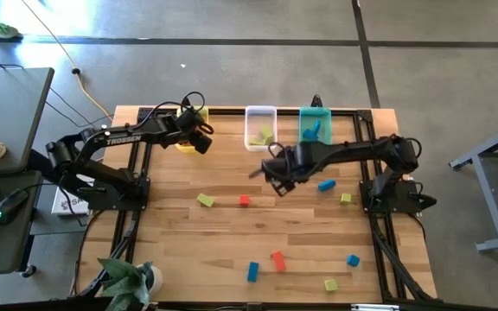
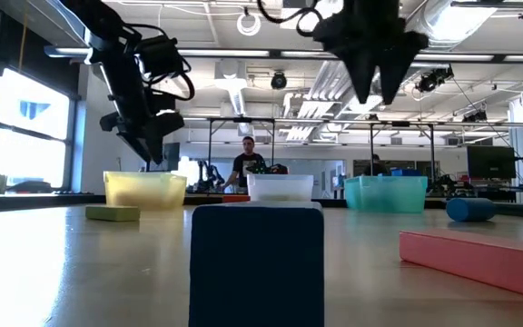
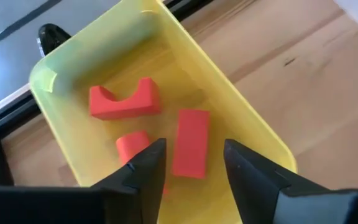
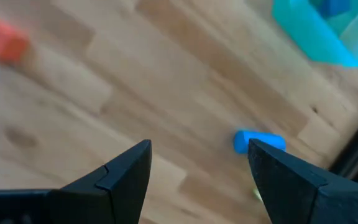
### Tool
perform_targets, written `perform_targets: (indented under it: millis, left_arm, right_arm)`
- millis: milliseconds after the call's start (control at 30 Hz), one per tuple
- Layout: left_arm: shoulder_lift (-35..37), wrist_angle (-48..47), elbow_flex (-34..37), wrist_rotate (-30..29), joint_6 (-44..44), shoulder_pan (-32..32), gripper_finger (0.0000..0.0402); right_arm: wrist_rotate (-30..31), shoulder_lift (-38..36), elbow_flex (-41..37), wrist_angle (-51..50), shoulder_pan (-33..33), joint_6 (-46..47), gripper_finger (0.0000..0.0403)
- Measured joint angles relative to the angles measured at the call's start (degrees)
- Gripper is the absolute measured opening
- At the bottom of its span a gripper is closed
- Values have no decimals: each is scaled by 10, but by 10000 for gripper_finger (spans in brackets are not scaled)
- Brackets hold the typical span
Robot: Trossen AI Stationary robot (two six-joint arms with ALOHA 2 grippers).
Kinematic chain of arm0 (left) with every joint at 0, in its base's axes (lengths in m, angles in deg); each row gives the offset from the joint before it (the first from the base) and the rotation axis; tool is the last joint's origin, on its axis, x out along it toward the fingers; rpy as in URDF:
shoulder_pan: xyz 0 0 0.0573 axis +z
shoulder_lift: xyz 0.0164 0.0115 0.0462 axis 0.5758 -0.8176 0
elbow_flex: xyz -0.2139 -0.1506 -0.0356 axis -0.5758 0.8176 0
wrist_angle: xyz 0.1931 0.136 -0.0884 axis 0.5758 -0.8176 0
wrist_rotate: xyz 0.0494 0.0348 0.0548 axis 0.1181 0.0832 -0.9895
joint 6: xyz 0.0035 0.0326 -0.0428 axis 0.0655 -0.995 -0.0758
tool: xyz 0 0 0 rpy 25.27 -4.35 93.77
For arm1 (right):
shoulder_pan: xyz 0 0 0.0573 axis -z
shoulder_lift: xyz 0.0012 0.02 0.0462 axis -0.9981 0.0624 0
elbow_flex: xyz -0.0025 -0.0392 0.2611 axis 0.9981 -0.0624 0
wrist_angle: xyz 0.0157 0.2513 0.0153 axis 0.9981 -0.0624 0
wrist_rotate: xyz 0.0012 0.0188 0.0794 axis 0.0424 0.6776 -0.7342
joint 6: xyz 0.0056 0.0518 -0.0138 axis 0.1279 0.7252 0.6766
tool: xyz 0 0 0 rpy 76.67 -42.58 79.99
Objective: Sort & place blocks by color
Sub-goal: Put the blue block into the green bin
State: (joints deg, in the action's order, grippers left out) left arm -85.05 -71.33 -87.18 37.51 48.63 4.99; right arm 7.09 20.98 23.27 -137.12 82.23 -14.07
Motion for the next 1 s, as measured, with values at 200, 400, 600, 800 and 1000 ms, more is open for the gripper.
perform_targets:
  millis: [200,400,600,800,1000]
  left_arm:
    - [14,5,0,58,11,-13,156]
    - [19,43,0,100,18,-42,156]
    - [19,47,-1,101,33,-81,156]
    - [19,47,-1,101,26,-105,156]
    - [19,46,-1,99,30,-120,156]
  right_arm:
    - [-9,0,0,-42,-72,9,254]
    - [-13,0,0,-60,-141,42,254]
    - [-27,0,-29,-59,-211,101,254]
    - [-86,0,-72,-50,-289,140,254]
    - [-131,1,-81,-20,-354,154,254]
